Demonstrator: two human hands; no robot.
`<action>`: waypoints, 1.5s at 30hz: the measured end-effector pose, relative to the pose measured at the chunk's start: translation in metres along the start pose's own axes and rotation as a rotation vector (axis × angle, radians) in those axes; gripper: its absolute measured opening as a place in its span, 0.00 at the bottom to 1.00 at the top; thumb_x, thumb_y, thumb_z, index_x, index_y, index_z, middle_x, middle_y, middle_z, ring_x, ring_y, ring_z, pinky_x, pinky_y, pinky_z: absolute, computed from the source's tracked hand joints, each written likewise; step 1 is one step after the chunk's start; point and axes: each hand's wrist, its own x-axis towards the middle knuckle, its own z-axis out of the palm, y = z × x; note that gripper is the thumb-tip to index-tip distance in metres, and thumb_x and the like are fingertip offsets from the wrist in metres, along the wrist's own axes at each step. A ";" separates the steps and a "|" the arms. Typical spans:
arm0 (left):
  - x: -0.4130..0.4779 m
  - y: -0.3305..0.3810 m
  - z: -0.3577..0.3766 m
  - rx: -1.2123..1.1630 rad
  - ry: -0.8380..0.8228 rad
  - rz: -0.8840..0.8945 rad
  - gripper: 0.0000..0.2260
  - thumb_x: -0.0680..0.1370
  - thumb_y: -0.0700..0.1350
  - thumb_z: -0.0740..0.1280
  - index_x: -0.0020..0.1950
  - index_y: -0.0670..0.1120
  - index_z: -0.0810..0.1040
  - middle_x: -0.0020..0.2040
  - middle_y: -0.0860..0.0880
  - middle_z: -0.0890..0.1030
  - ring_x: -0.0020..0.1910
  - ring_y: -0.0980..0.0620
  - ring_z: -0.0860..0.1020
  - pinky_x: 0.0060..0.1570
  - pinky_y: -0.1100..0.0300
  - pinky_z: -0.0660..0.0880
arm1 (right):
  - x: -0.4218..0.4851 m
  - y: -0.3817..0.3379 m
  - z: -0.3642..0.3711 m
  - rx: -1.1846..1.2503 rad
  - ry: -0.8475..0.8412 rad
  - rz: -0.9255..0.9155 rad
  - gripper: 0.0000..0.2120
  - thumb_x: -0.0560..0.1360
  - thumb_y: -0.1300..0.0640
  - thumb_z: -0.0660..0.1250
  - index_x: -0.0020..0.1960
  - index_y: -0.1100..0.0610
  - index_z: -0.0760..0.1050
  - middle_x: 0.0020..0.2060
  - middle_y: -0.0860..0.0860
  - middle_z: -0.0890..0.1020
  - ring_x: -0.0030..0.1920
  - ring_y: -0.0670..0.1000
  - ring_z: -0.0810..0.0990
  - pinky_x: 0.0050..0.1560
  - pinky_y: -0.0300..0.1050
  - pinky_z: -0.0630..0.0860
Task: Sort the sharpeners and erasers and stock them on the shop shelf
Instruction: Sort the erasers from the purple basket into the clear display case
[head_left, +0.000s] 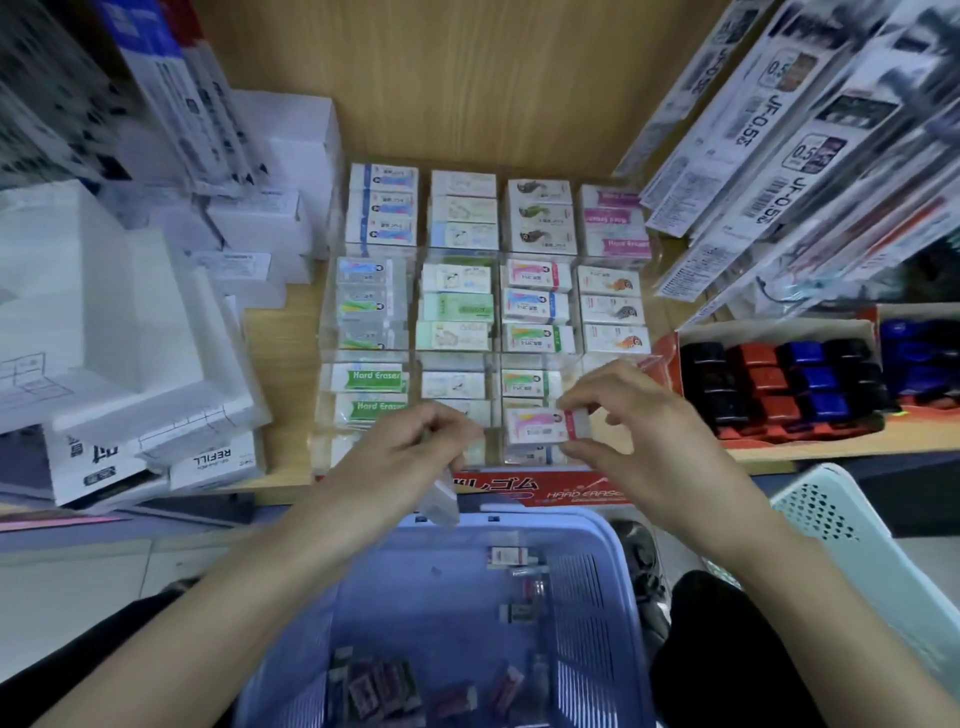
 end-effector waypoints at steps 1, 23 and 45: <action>0.006 0.002 0.002 -0.062 0.049 -0.080 0.10 0.80 0.42 0.61 0.43 0.44 0.79 0.32 0.50 0.74 0.29 0.55 0.72 0.27 0.67 0.68 | -0.001 0.009 -0.004 -0.052 0.058 0.050 0.12 0.69 0.62 0.74 0.52 0.60 0.78 0.46 0.46 0.74 0.45 0.37 0.72 0.49 0.21 0.63; 0.022 -0.006 -0.011 -0.218 0.054 -0.123 0.17 0.76 0.28 0.51 0.40 0.43 0.75 0.27 0.50 0.76 0.34 0.51 0.70 0.25 0.67 0.66 | 0.016 0.016 0.023 -0.319 -0.141 0.060 0.08 0.73 0.47 0.68 0.48 0.47 0.83 0.48 0.40 0.82 0.47 0.49 0.65 0.53 0.47 0.61; 0.010 0.000 -0.017 -0.612 0.169 -0.025 0.03 0.77 0.39 0.65 0.47 0.43 0.78 0.38 0.47 0.76 0.30 0.57 0.73 0.27 0.68 0.70 | 0.013 -0.067 0.025 0.908 -0.052 0.613 0.07 0.70 0.66 0.71 0.45 0.56 0.80 0.39 0.51 0.81 0.32 0.43 0.76 0.32 0.33 0.72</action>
